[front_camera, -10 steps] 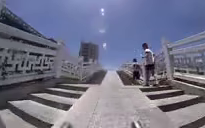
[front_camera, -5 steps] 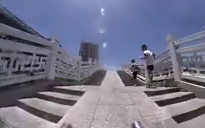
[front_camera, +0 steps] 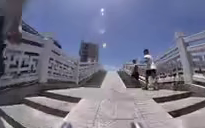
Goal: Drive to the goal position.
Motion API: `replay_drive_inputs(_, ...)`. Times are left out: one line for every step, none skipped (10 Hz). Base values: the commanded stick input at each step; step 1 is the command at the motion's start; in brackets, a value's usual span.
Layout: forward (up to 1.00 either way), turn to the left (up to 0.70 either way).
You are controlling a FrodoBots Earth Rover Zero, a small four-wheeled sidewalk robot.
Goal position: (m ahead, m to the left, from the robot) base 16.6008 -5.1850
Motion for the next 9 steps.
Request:
replay_drive_inputs(0.70, -0.11)
replay_drive_inputs(0.70, -0.14)
replay_drive_inputs(0.70, -0.13)
replay_drive_inputs(0.70, -0.04)
replay_drive_inputs(0.70, 0.00)
replay_drive_inputs(0.70, 0.00)
replay_drive_inputs(0.70, 0.00)
replay_drive_inputs(0.70, 0.00)
replay_drive_inputs(0.70, 0.00)
